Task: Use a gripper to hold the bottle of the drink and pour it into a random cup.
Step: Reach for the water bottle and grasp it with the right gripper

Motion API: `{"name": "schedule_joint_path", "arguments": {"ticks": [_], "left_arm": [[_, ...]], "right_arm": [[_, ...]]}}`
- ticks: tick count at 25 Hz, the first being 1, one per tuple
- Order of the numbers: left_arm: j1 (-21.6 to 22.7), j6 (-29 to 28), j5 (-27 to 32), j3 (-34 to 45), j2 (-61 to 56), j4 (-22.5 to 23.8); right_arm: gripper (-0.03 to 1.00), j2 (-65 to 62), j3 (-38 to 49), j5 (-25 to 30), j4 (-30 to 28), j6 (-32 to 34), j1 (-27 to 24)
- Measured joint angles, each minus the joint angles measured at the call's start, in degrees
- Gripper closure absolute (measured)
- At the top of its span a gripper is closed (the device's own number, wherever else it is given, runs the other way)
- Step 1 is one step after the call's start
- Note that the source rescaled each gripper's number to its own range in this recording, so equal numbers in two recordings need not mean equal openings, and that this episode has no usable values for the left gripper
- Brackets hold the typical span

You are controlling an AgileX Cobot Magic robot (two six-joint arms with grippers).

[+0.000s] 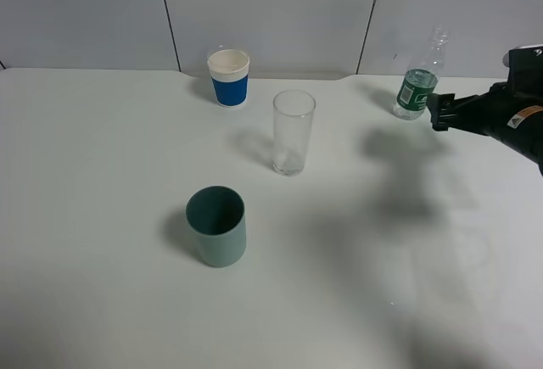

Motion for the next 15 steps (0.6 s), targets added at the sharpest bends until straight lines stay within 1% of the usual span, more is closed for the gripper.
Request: {"name": "schedule_joint_path", "arguments": {"ticks": [5, 9, 15], "left_arm": [[0.00, 0.00, 0.00, 0.00, 0.00, 0.00], [0.00, 0.00, 0.00, 0.00, 0.00, 0.00], [0.00, 0.00, 0.00, 0.00, 0.00, 0.00]], "right_arm": [[0.03, 3.38, -3.15, -0.13, -0.63, 2.10, 0.00], [0.04, 5.41, -5.92, -0.07, -0.70, 2.25, 0.00], [0.04, 9.11, -11.02, 1.52, -4.39, 3.15, 0.00]]}}
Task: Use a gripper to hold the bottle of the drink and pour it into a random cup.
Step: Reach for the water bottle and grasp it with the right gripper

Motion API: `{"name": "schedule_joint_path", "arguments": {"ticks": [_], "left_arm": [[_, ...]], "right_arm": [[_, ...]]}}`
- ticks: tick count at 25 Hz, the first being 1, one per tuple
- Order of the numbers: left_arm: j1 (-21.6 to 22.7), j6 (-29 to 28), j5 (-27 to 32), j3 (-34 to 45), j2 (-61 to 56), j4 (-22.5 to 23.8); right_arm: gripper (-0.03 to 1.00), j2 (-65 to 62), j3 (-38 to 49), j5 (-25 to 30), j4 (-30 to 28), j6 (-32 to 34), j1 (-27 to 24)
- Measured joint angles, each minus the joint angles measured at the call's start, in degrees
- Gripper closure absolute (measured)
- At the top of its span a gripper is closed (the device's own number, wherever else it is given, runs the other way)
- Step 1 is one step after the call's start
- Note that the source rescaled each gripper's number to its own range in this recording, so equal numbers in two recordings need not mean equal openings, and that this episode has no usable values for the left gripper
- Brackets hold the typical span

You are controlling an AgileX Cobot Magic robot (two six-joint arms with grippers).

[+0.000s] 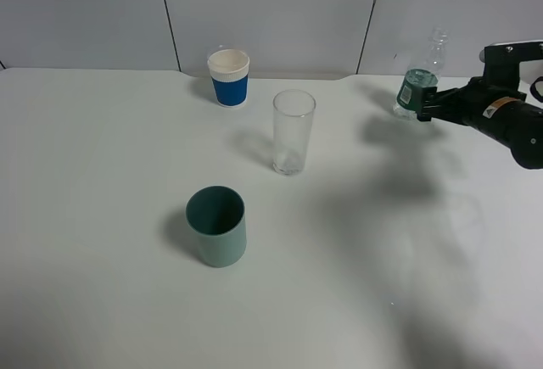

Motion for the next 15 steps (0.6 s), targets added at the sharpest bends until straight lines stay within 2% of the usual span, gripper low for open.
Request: {"name": "schedule_joint_path", "arguments": {"ticks": [7, 15], "left_arm": [[0.00, 0.00, 0.00, 0.00, 0.00, -0.05], [0.00, 0.00, 0.00, 0.00, 0.00, -0.05]], "right_arm": [[0.05, 3.02, -4.55, 1.19, -4.45, 1.92, 0.00], [0.05, 6.20, -9.10, 1.89, -6.77, 2.08, 0.00]]}}
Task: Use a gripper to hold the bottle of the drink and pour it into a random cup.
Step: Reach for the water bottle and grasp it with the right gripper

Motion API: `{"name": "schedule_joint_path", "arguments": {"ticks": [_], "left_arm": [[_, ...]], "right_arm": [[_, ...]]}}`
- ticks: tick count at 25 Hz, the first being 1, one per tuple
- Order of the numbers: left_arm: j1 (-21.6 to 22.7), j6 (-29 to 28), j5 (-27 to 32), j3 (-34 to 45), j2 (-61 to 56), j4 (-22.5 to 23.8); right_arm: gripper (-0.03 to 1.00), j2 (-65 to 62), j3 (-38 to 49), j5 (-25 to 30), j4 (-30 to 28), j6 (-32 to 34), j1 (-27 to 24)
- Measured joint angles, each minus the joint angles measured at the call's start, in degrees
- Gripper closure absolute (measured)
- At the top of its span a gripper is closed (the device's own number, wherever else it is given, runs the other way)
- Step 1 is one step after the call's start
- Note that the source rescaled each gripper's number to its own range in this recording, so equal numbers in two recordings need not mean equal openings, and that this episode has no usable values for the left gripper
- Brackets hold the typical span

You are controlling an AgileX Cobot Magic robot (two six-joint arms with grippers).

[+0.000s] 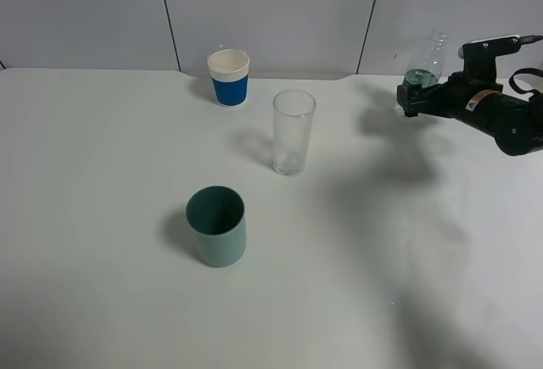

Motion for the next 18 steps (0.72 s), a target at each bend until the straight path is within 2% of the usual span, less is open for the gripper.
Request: {"name": "schedule_joint_path", "arguments": {"ticks": [10, 13, 15, 16, 18], "left_arm": [[0.00, 0.00, 0.00, 0.00, 0.00, 0.01], [0.00, 0.00, 0.00, 0.00, 0.00, 0.01], [0.00, 0.00, 0.00, 0.00, 0.00, 0.01], [0.00, 0.00, 0.00, 0.00, 0.00, 0.01], [0.00, 0.00, 0.00, 0.00, 0.00, 0.01]], "right_arm": [[0.05, 2.96, -5.70, 0.01, -6.59, 1.46, 0.00], [0.11, 3.07, -5.97, 0.01, -7.29, 1.46, 0.00], [0.31, 3.07, -6.01, 0.01, -7.29, 1.46, 0.00], [0.50, 3.07, -6.01, 0.01, -7.29, 1.46, 0.00], [0.97, 3.07, -6.01, 0.19, -7.44, 1.64, 0.00]]}}
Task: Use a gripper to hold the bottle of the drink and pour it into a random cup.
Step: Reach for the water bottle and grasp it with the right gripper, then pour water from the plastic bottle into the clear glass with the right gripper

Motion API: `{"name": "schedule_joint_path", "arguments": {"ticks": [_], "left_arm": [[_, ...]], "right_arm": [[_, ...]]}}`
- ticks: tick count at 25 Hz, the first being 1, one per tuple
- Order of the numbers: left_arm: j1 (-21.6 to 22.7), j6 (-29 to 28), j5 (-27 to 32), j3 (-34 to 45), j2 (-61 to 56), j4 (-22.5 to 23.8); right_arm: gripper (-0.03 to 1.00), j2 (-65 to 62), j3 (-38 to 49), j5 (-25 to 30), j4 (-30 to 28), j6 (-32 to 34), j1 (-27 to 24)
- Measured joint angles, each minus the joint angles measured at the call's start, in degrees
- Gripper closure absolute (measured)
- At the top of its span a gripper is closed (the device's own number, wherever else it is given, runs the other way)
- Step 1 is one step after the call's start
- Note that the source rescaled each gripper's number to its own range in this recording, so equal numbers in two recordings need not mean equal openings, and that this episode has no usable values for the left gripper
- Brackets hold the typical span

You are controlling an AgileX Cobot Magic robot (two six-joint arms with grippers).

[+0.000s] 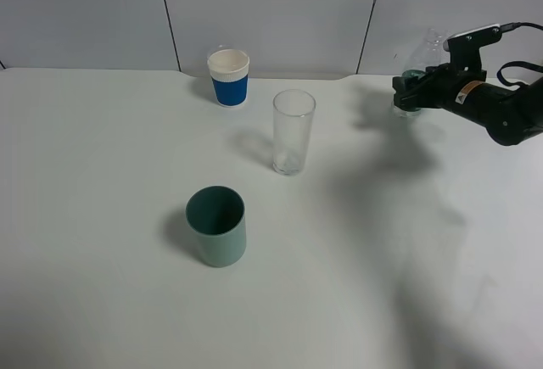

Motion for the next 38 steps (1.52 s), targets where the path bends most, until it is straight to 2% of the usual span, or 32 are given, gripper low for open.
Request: {"name": "schedule_joint_path", "arguments": {"ticks": [22, 32, 38], "left_arm": [[0.00, 0.00, 0.00, 0.00, 0.00, 0.00], [0.00, 0.00, 0.00, 0.00, 0.00, 0.00], [0.00, 0.00, 0.00, 0.00, 0.00, 0.05]], "right_arm": [[0.97, -0.30, -0.30, 1.62, 0.13, 2.43, 0.06], [0.97, -10.13, -0.22, 9.94, -0.75, 2.87, 2.62], [0.97, -14.31, -0.22, 15.12, -0.93, 2.87, 6.69]]}}
